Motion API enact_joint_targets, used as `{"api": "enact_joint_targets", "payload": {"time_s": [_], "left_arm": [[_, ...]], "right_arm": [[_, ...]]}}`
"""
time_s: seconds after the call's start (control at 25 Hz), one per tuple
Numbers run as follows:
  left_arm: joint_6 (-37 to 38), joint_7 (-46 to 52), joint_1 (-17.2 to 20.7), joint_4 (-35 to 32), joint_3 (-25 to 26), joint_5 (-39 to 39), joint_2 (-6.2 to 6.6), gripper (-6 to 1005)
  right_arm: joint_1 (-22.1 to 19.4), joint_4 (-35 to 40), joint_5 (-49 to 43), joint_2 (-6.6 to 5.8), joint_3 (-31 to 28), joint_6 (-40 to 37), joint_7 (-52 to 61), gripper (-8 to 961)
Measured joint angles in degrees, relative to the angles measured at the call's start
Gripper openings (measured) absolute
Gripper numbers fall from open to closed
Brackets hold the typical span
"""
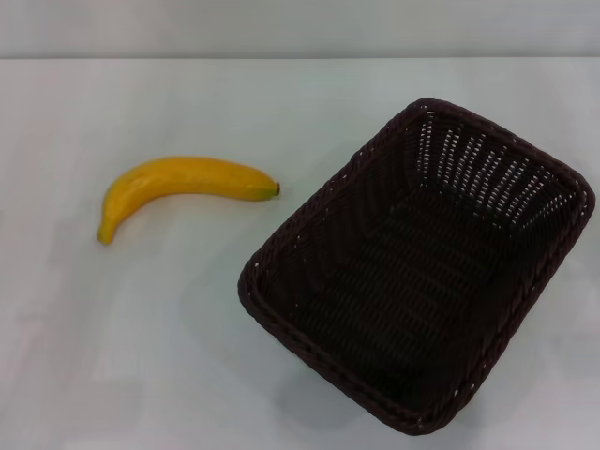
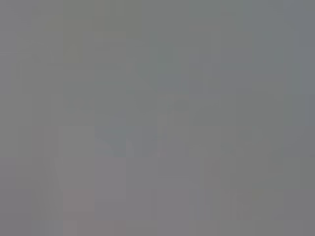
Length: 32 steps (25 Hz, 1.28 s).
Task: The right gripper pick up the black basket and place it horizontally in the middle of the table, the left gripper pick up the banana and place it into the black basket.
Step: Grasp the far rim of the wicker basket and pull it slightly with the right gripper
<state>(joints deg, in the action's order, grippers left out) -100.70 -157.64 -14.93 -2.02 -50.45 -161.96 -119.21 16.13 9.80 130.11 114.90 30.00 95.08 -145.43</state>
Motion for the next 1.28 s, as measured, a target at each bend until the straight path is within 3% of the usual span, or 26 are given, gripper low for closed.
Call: {"api": "enact_joint_targets", "payload": {"time_s": [0.16, 0.28, 0.36, 0.56, 0.8, 0.88, 1.04, 1.28], "left_arm": [[0.6, 0.0, -0.1, -0.5, 0.0, -2.1, 0.13, 878], [0.8, 0.0, 0.0, -1.1, 0.0, -3.1, 0.13, 878], [0.6, 0.0, 0.3, -1.4, 0.0, -3.2, 0.13, 878], [0.2, 0.4, 0.6, -1.4, 0.0, -3.3, 0.05, 878], [0.3, 0.5, 0.0, -1.4, 0.1, -3.9, 0.11, 878], [0.2, 0.5, -0.1, -1.4, 0.1, -3.9, 0.09, 878], [0.1, 0.5, -0.4, -1.4, 0.0, -3.9, -0.09, 878], [-0.2, 1.3, 0.6, -1.2, 0.1, -4.4, 0.0, 878]], "right_arm": [[-2.7, 18.1, -4.9, -0.74, 7.9, -7.2, 21.0, 869], [-3.7, 34.0, -15.9, -1.27, 9.3, -12.6, 37.7, 869], [-2.9, 43.2, -24.8, -2.42, 9.3, -14.2, 49.2, 869], [5.1, 57.1, -44.1, -7.16, 9.6, -10.8, 72.9, 744], [18.6, 63.4, -66.9, -10.73, 14.7, -0.8, 93.4, 747], [22.6, 63.8, -73.9, -10.59, 16.6, 1.3, 97.6, 749], [29.3, 61.9, -86.9, -8.44, 17.6, 4.2, 101.9, 752], [37.3, 53.8, -98.4, -5.82, 18.3, 5.8, 103.1, 753]]}}
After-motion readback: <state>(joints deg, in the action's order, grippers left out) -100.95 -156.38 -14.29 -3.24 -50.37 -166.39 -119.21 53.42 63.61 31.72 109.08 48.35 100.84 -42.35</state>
